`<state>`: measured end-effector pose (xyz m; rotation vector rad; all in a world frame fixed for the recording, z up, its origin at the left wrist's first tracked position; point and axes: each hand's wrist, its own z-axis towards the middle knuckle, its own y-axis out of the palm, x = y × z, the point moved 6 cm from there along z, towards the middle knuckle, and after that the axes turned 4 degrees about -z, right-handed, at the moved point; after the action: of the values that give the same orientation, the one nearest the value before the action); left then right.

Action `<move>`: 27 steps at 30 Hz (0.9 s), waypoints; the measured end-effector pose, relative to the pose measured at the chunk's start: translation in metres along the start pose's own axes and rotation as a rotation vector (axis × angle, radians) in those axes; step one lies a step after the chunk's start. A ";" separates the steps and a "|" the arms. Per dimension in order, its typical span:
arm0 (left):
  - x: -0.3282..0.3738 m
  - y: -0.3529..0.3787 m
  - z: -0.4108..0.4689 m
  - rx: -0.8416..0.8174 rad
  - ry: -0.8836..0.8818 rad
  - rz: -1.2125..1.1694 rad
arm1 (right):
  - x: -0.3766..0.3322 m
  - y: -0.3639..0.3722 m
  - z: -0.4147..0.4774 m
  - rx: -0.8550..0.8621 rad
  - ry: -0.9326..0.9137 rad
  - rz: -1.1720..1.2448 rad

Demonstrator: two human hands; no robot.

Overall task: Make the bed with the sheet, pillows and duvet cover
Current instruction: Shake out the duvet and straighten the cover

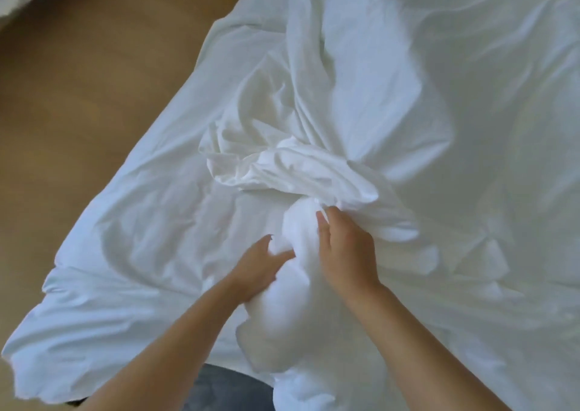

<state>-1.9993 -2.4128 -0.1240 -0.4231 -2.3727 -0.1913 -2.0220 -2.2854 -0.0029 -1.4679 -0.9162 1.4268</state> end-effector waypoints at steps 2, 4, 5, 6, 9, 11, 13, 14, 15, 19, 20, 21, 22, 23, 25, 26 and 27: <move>-0.012 0.039 -0.034 0.050 0.025 -0.175 | 0.006 -0.005 0.008 -0.067 0.083 0.065; -0.013 0.089 -0.067 0.039 0.115 -0.317 | 0.009 -0.015 0.000 -0.128 0.102 0.087; -0.010 0.115 -0.081 -0.003 0.161 -0.377 | 0.011 -0.023 -0.012 -0.136 0.098 0.092; -0.007 0.139 -0.095 -0.057 0.201 -0.416 | 0.019 -0.034 -0.029 -0.118 0.104 0.110; -0.017 0.192 -0.126 -0.197 0.272 -0.302 | 0.063 -0.065 -0.093 -0.094 0.196 0.138; -0.038 0.194 -0.135 -0.195 0.318 -0.142 | 0.099 -0.071 -0.127 -0.198 0.260 0.010; -0.050 0.176 -0.132 -0.063 0.396 0.023 | 0.122 -0.061 -0.145 -0.328 0.264 -0.148; -0.055 0.165 -0.125 0.024 0.405 0.111 | 0.125 -0.054 -0.152 -0.358 0.244 -0.160; -0.062 0.155 -0.117 0.111 0.379 0.190 | 0.124 -0.047 -0.159 -0.375 0.226 -0.105; -0.106 0.128 -0.097 0.223 -0.063 0.224 | 0.133 -0.032 -0.208 -0.270 0.400 0.253; -0.116 0.129 -0.098 0.199 -0.130 0.175 | 0.142 -0.030 -0.225 -0.253 0.480 0.277; -0.123 0.132 -0.101 0.182 -0.184 0.131 | 0.150 -0.027 -0.244 -0.254 0.558 0.289; -0.128 0.137 -0.104 0.171 -0.234 0.089 | 0.159 -0.023 -0.263 -0.269 0.631 0.297; -0.130 0.145 -0.107 0.167 -0.265 0.037 | 0.166 -0.021 -0.281 -0.281 0.690 0.314; -0.124 0.171 -0.111 0.138 -0.241 -0.102 | 0.175 -0.020 -0.306 -0.263 0.736 0.395; -0.115 0.190 -0.115 0.105 -0.221 -0.170 | 0.176 -0.022 -0.311 -0.242 0.734 0.447; -0.103 0.210 -0.120 0.066 -0.210 -0.229 | 0.176 -0.025 -0.314 -0.225 0.726 0.500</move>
<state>-1.7784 -2.2718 -0.1011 -0.1439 -2.6246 -0.1801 -1.6954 -2.1408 -0.0526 -2.2815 -0.2585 0.9816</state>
